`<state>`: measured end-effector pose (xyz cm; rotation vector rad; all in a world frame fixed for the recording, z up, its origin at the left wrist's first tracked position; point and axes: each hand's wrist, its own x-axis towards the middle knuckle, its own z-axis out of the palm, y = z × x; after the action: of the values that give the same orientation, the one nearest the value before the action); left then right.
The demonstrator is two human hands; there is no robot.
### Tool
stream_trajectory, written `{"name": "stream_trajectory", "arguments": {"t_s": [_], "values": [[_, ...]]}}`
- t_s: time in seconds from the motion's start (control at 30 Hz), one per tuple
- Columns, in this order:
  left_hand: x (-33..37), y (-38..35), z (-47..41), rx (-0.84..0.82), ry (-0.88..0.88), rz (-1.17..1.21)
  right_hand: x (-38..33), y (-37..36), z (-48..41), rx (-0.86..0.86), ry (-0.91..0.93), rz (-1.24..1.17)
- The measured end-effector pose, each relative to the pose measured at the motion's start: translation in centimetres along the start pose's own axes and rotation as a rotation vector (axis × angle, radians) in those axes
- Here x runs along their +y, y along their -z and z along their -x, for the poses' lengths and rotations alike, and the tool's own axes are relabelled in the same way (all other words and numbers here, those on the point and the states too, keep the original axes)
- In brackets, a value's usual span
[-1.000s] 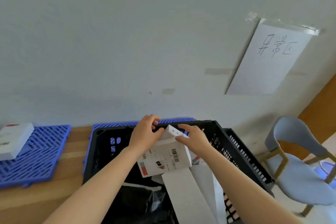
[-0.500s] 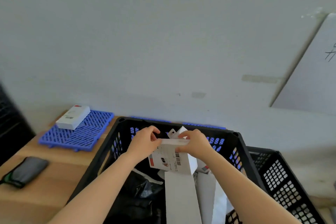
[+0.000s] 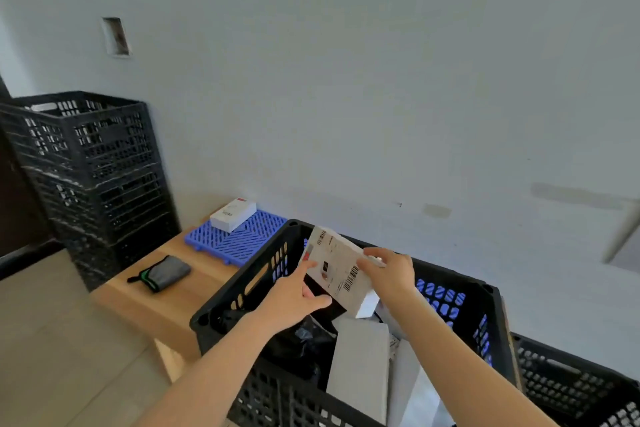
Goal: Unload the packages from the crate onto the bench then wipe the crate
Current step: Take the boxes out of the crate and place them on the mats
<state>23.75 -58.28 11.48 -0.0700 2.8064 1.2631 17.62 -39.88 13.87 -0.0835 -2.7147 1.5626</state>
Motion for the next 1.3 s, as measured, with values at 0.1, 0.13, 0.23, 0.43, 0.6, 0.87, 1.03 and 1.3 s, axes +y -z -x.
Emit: {"name": "stream_trajectory", "arguments": {"t_s": [0.1,0.13,0.23,0.43,0.6,0.87,1.03,1.3], "values": [[-0.2,1.5,0.4,0.072,-0.004,0.059,-1.7,-1.9,0.6,0.02,0.021,-0.176],[-0.3,2.0,0.4,0.093,-0.01,0.11,-2.4,-2.7,1.0,0.017,0.025,-0.224],[-0.6,3.9,0.9,0.123,-0.065,0.265,-4.8,-5.3,1.8,-0.013,0.043,-0.338],[-4.5,10.2,0.6,0.322,-0.072,0.181,-10.0,-11.4,2.8,-0.076,0.104,-0.358],[-9.7,17.0,0.0,0.352,-0.087,0.153,-14.0,-18.8,1.9,-0.107,0.131,-0.307],[-20.1,29.2,-3.1,0.347,-0.116,0.137,-20.8,-31.6,0.1,-0.162,0.11,-0.312],[-24.3,33.1,-6.7,0.33,-0.125,0.138,-22.2,-37.1,-2.5,-0.181,0.047,-0.296],[-28.3,35.6,-15.2,0.265,-0.11,0.097,-23.0,-42.8,-9.6,-0.157,-0.009,-0.267]]}}
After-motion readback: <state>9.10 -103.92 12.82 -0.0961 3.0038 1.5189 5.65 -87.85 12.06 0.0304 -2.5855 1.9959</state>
